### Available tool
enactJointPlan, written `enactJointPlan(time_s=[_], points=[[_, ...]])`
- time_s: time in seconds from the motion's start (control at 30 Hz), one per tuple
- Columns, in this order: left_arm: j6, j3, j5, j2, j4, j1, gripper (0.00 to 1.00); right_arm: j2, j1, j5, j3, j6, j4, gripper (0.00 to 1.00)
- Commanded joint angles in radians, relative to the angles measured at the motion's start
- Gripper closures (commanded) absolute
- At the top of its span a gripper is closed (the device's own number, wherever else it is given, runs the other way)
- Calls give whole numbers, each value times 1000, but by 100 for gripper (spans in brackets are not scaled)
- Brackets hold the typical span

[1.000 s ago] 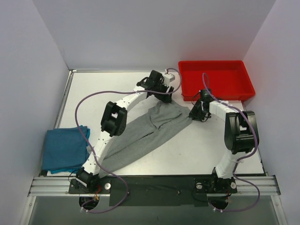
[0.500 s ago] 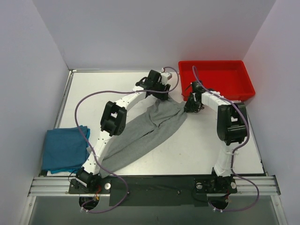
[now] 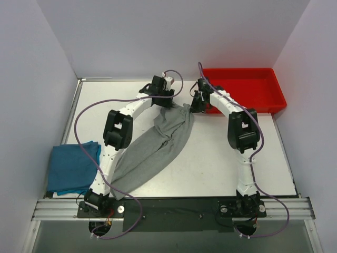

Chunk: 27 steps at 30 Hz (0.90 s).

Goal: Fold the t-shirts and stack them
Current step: Rotate the tshirt 90 degrees

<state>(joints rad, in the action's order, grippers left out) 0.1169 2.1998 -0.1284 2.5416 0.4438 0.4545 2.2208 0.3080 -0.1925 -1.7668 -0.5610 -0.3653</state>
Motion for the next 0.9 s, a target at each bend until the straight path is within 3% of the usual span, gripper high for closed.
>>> enactJointPlan(time_s=[0.0, 0.27, 0.57, 0.67, 0.8, 0.87], points=[[-9, 52, 69, -32, 16, -28, 39, 106, -38, -1, -224, -88, -61, 100], [-39, 200, 27, 45, -76, -33, 37, 348, -56, -54, -617, -223, -46, 100], [-8, 290, 26, 152, -155, -56, 34, 419, -70, -62, -712, -289, 124, 100], [-26, 304, 15, 145, -165, -66, 32, 404, -73, -71, -703, -272, 160, 79], [-77, 342, -30, 86, -154, -83, 28, 352, -73, -71, -677, -219, 192, 62], [-97, 367, -57, 48, -120, -94, 25, 320, -72, -77, -671, -195, 195, 45]])
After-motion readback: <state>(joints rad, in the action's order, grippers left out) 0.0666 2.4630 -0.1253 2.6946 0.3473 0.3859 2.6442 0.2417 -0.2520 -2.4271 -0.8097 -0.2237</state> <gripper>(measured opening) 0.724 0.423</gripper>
